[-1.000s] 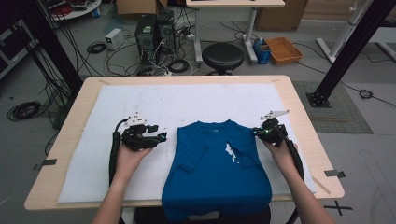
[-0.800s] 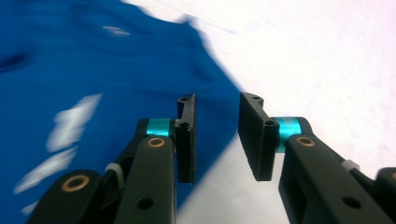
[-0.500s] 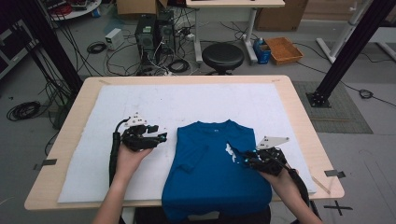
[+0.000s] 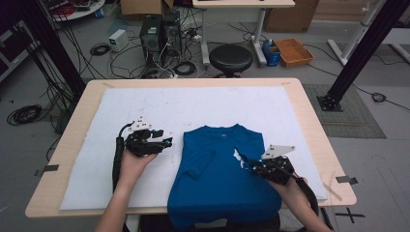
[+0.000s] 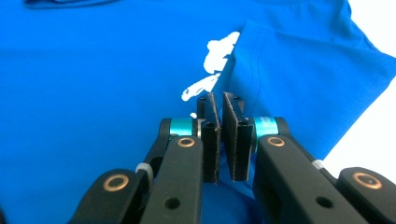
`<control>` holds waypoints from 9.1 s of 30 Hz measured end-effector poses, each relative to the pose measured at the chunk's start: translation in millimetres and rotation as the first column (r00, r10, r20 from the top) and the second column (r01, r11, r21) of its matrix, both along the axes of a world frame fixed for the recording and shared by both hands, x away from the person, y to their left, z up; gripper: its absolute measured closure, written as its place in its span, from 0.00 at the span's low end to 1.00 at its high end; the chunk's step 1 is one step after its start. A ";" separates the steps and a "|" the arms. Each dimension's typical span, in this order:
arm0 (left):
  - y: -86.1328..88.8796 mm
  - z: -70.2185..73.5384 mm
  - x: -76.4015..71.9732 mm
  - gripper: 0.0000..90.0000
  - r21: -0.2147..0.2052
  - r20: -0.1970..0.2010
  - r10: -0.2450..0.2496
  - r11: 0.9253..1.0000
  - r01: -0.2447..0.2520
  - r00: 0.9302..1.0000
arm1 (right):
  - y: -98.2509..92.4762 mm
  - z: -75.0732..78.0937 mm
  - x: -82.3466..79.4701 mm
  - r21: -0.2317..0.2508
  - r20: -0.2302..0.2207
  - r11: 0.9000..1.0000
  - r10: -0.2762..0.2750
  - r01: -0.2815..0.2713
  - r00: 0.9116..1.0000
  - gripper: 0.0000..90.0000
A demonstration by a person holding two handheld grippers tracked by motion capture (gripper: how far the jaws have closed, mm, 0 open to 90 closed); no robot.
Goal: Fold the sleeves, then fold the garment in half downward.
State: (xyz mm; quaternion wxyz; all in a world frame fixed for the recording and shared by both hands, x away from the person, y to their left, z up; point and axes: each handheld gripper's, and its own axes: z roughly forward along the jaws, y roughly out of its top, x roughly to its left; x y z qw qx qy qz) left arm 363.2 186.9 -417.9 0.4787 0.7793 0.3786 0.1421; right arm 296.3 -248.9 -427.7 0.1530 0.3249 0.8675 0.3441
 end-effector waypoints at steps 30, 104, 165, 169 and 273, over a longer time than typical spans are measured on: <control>-16.0 27.4 12.0 0.46 -0.040 0.081 -0.004 0.999 0.007 0.997 | -51.9 63.6 72.0 0.222 0.163 0.969 -0.149 0.111 0.975 0.35; -63.6 -8.7 56.1 0.49 -0.038 -0.071 -0.038 0.999 0.036 0.997 | -23.0 9.0 133.2 0.137 0.005 0.970 -0.204 0.201 0.979 0.52; -109.1 -21.6 67.8 0.98 0.239 -0.123 -0.027 0.969 0.056 0.992 | 12.6 -13.3 148.9 0.000 -0.022 0.998 -0.067 0.067 0.998 0.97; -107.0 -21.3 69.2 0.98 0.237 -0.113 -0.032 0.970 0.058 0.993 | 5.5 -11.9 152.1 0.060 -0.040 0.995 -0.079 0.082 0.996 0.98; -50.2 -18.8 -79.7 0.97 0.101 -0.122 -0.003 0.995 0.015 0.993 | -41.7 1.2 -3.6 0.157 -0.019 0.975 -0.154 0.155 0.988 1.00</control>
